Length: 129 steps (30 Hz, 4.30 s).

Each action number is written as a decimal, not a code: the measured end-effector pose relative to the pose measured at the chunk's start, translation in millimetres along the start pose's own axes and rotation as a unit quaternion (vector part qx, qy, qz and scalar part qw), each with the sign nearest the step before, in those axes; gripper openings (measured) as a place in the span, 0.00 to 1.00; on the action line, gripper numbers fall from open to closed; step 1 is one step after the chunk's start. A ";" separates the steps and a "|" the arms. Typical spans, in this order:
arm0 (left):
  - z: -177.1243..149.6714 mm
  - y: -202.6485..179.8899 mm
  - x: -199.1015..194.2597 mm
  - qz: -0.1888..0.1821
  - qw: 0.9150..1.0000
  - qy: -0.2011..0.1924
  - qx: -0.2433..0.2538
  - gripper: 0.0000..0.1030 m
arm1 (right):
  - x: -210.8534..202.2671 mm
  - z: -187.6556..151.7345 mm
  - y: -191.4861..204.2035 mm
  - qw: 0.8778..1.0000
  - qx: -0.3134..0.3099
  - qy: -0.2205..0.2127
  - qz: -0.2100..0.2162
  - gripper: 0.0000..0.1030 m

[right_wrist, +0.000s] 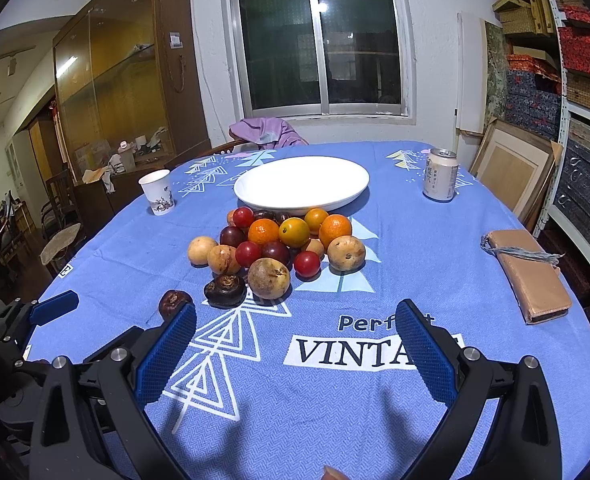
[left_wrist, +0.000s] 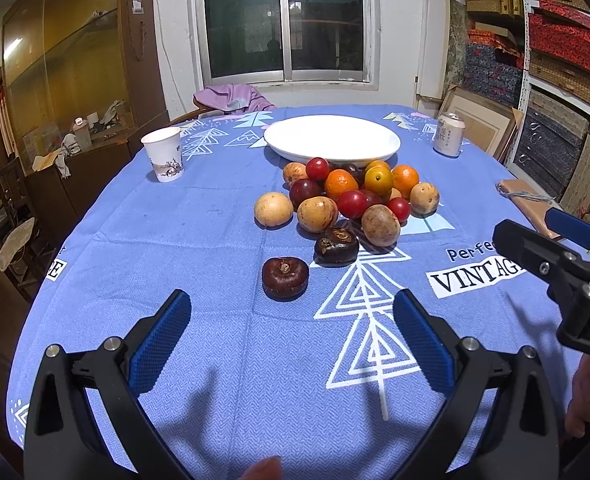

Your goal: Organize fruits

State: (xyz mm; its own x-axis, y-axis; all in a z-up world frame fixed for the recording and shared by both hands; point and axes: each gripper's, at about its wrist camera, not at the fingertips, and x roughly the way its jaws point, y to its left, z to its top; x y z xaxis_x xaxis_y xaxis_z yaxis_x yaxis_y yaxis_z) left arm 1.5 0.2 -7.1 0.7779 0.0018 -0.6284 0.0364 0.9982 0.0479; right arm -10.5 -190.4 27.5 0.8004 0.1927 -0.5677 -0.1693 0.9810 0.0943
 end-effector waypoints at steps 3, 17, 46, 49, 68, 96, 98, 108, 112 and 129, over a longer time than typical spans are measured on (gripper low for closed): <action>0.3 0.5 0.8 0.000 1.000 0.001 0.000 0.96 | 0.2 0.0 0.0 1.000 0.000 0.000 0.000 0.97; 0.7 2.6 2.6 -0.001 1.000 0.006 -0.003 0.96 | -0.6 0.7 1.2 1.000 -0.001 0.001 -0.002 0.97; -7.6 13.7 18.0 -0.004 0.999 0.035 -0.015 0.96 | 10.0 -8.7 -3.3 1.000 -0.004 0.019 -0.009 0.97; -9.1 15.5 21.8 -0.005 0.999 0.039 -0.018 0.96 | 11.1 -9.4 -3.0 1.000 -0.006 0.018 -0.007 0.97; -12.2 11.8 33.8 -0.001 0.999 0.049 -0.014 0.96 | 20.3 -16.4 -2.9 1.000 -0.010 0.028 -0.005 0.97; 22.8 26.1 112.7 -0.073 0.990 0.122 0.013 0.96 | 84.7 2.8 -28.8 0.992 -0.051 0.115 0.026 0.97; 24.9 25.0 126.5 -0.067 0.989 0.132 0.023 0.96 | 91.2 4.4 -33.3 0.991 -0.054 0.116 0.032 0.97; 29.2 7.3 144.8 -0.100 0.984 0.133 0.070 0.72 | 121.5 18.2 -55.3 0.988 -0.073 0.120 0.056 0.97; 28.8 16.4 143.6 -0.129 0.983 0.125 0.044 0.69 | 135.2 25.1 -67.4 0.985 -0.049 0.142 0.084 0.85; 26.7 11.3 143.1 -0.130 0.982 0.122 0.054 0.70 | 173.4 35.3 -86.9 0.984 -0.059 0.154 0.065 0.60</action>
State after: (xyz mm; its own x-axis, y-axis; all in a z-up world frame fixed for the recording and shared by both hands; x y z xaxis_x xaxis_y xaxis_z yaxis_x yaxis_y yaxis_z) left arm 130.0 10.2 -75.7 0.5598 -0.2257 -0.7973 0.2912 0.9544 -0.0656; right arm 163.3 -241.6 -50.2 0.5582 0.2825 -0.7801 -0.3385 0.9360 0.0968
